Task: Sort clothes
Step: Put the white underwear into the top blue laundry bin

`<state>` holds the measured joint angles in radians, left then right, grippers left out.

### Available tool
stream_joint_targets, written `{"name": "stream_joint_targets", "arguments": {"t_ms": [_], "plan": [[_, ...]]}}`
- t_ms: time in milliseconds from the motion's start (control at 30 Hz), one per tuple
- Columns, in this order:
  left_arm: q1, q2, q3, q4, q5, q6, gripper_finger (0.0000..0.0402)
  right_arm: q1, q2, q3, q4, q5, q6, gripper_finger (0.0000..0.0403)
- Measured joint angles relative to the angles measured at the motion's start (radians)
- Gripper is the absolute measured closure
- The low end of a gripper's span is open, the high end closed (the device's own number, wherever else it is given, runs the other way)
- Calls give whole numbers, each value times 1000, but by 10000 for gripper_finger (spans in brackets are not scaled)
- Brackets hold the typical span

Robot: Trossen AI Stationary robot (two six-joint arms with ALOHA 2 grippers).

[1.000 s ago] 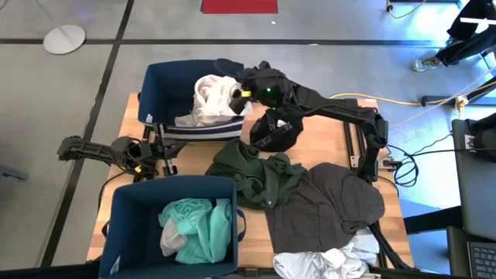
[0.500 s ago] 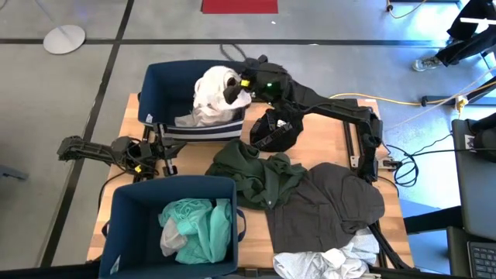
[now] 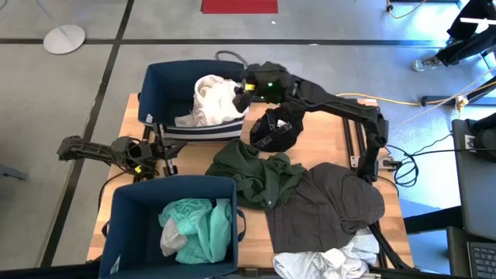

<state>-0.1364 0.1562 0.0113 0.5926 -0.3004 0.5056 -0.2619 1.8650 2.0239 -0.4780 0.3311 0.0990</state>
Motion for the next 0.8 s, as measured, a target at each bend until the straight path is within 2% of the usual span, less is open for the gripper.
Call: {"name": "stream_joint_targets", "arguments": {"t_ms": [133, 300, 433, 533, 667, 800], "plan": [[0, 0, 0, 2, 0, 0, 402, 0, -23, 0, 105, 2, 29, 137], [0, 0, 0, 3, 0, 2, 402, 6, -34, 1, 126, 20, 67, 137], [0, 0, 0, 3, 0, 19, 402, 6, 7, 1, 194, 38, 81, 137], [0, 0, 0, 6, 1, 19, 402, 6, 54, 1, 230, -11, 81, 137], [0, 0, 0, 16, 0, 18, 402, 6, 85, 0, 91, -138, 79, 137], [0, 0, 0, 17, 1, 19, 402, 5, 70, 0, -106, -119, 77, 137]]}}
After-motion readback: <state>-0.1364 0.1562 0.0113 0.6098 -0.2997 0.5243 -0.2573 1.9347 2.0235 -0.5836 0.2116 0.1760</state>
